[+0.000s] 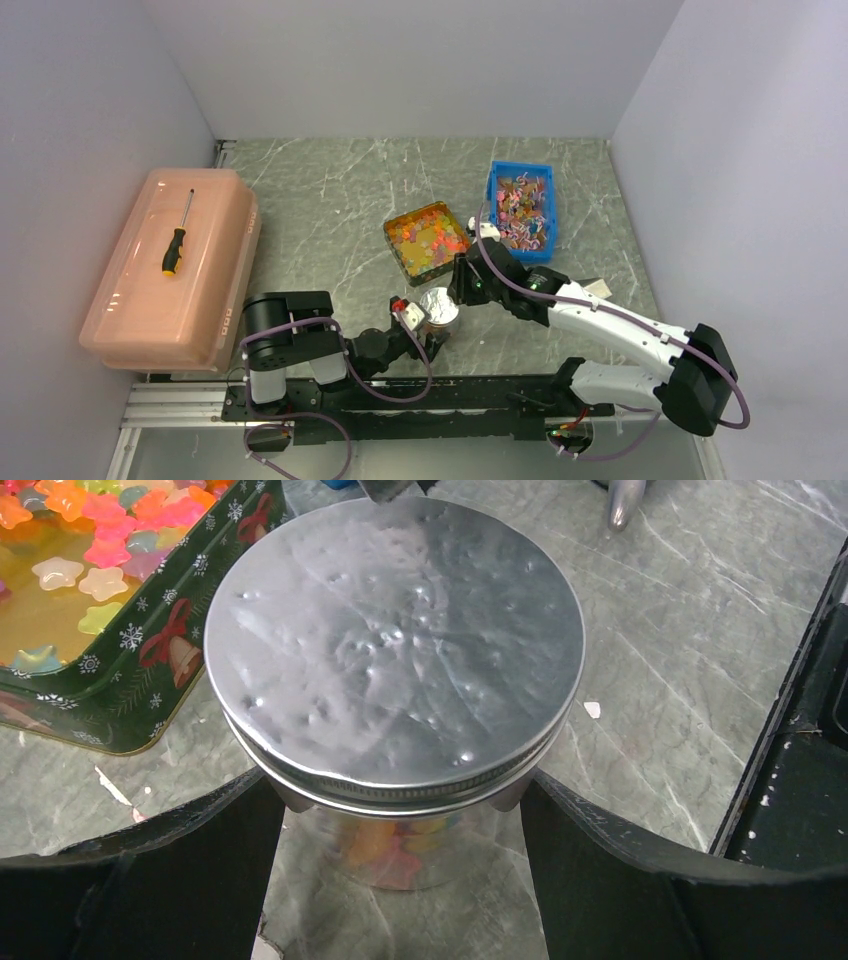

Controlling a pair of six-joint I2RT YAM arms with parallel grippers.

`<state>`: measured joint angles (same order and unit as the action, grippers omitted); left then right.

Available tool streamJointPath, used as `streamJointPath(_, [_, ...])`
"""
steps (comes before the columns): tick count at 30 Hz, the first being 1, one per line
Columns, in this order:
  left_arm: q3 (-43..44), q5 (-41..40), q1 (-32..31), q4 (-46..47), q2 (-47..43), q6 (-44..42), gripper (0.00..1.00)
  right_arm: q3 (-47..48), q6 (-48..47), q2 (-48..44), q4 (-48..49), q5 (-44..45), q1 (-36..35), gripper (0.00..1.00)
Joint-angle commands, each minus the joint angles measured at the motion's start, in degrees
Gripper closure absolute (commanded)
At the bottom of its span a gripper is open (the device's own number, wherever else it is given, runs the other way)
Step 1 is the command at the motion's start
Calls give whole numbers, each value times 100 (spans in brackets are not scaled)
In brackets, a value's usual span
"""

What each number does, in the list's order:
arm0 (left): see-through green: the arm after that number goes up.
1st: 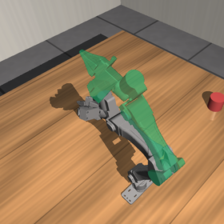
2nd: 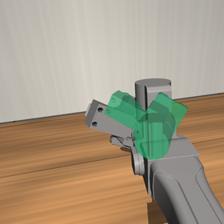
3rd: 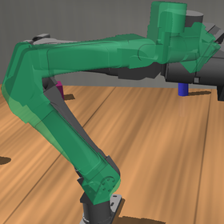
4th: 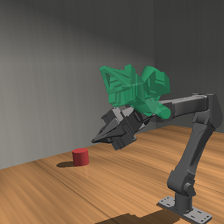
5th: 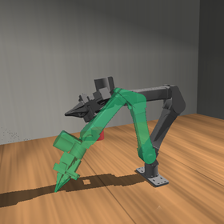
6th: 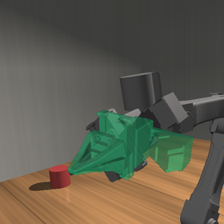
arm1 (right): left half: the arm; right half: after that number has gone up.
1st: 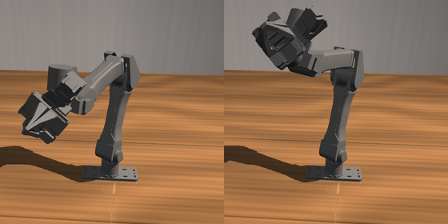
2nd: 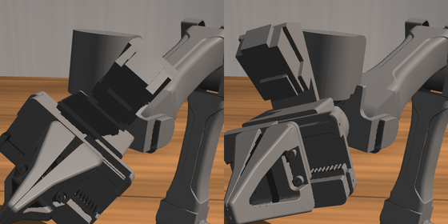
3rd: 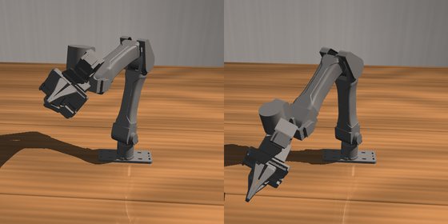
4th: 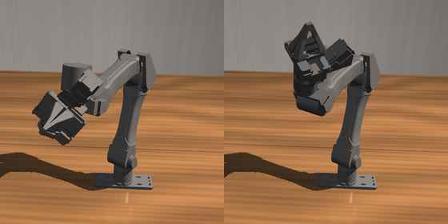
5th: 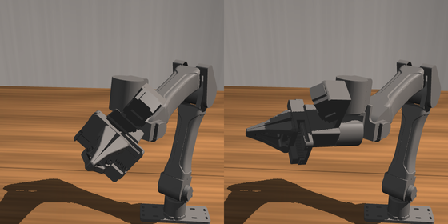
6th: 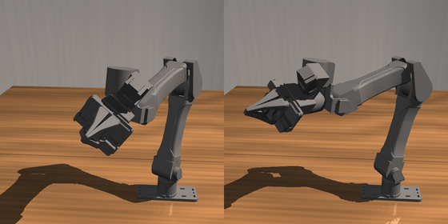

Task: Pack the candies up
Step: Screw the bottle lid onto the packing bottle.

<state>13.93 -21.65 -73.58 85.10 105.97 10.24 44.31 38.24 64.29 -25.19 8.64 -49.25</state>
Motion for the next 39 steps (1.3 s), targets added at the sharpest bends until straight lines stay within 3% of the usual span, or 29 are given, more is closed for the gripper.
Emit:
streamJointPath(1, [-23,223,0,145,-53,152,51,116,-232,-13,350,-13,77,66])
streamJointPath(17, [-16,186,2,131,-76,111,52,-356,-194,-28,498,-633,105,77])
streamJointPath(25, [42,152,-1,104,-50,90,52,-741,-8,-411,374,-838,83,89])
streamJointPath(32, [108,63,1,-32,-90,62,51,-1025,280,-888,164,-988,-68,90])
streamJointPath(39, [177,-92,2,-207,-118,73,51,-1389,843,-1052,159,-707,-651,90])
